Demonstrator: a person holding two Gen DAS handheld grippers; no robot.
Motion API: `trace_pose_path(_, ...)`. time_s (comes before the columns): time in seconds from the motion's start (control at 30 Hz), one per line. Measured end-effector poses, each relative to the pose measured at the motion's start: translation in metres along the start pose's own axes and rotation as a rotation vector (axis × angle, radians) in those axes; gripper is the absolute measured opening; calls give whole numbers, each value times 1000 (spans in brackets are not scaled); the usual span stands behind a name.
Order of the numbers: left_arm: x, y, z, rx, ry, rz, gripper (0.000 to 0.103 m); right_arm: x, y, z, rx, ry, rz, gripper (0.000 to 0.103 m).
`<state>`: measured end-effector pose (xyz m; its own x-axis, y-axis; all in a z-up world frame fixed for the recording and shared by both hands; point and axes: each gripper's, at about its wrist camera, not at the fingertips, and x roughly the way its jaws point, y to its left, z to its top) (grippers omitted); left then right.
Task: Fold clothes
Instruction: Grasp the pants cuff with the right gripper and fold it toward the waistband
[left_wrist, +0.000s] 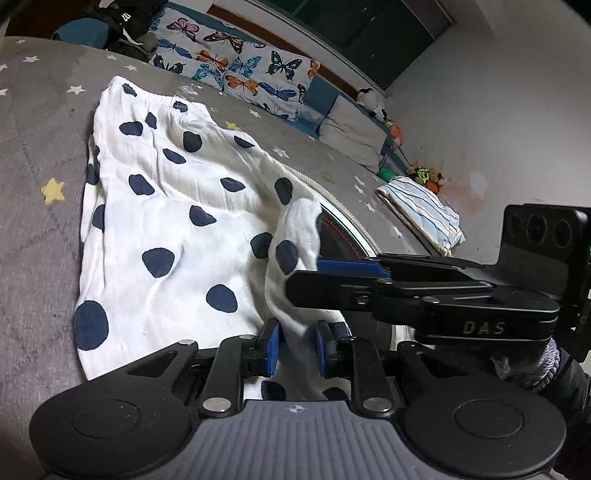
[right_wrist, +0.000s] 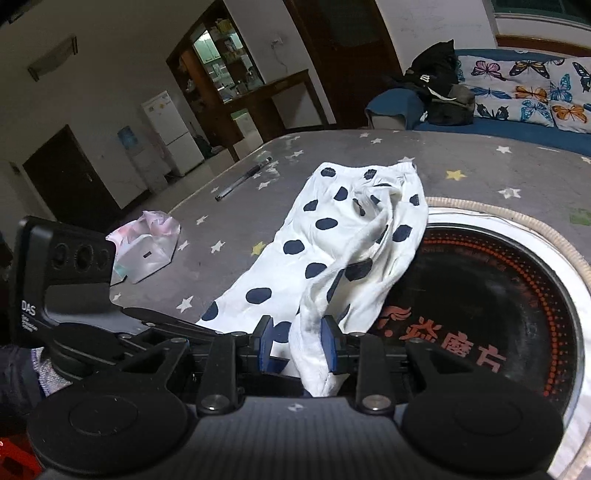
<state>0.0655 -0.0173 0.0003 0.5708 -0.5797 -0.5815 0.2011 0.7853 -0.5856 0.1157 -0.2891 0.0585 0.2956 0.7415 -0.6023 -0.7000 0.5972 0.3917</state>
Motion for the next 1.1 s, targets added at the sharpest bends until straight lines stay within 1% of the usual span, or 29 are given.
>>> trace_pose_path(0.13,-1,3,-1,-19,-11,-10,22,-18,-10,-2,38,-32,-10,29)
trace_pose_path(0.2,-1,5,-1,-30,-14,-15,22,-28,-16,-4,53,-49,-31,29)
trace_pose_path(0.3,-1,8,0,-46,-17,-24,22,-36,-26,-9,75,-47,-65,29)
trace_pose_path(0.4,-1,11,0,-63,-21,-32,22,-34,-35,-17,96,-26,-84,29)
trace_pose_path(0.5,-1,13,0,-79,-25,-40,22,-27,-39,-24,109,-10,-84,29)
trace_pose_path(0.73,-1,16,0,-90,-31,-48,22,-9,-36,-25,88,-12,-59,29)
trace_pose_path(0.87,0,18,0,-98,-34,-55,21,-1,-33,-23,88,-23,-25,29)
trace_pose_path(0.9,0,18,-1,-98,-35,-55,21,0,-33,-23,87,-25,-19,28)
trace_pose_path(0.93,0,18,-1,-99,-35,-55,21,-2,-31,-23,86,-29,-24,24)
trace_pose_path(0.97,0,18,-1,-99,-35,-56,21,-3,-30,-22,84,-33,-30,18)
trace_pose_path(1.07,0,18,-1,-100,-34,-55,21,-7,-26,-22,80,-44,-47,8)
trace_pose_path(1.1,0,19,0,-100,-34,-55,21,-8,-25,-22,78,-48,-53,7)
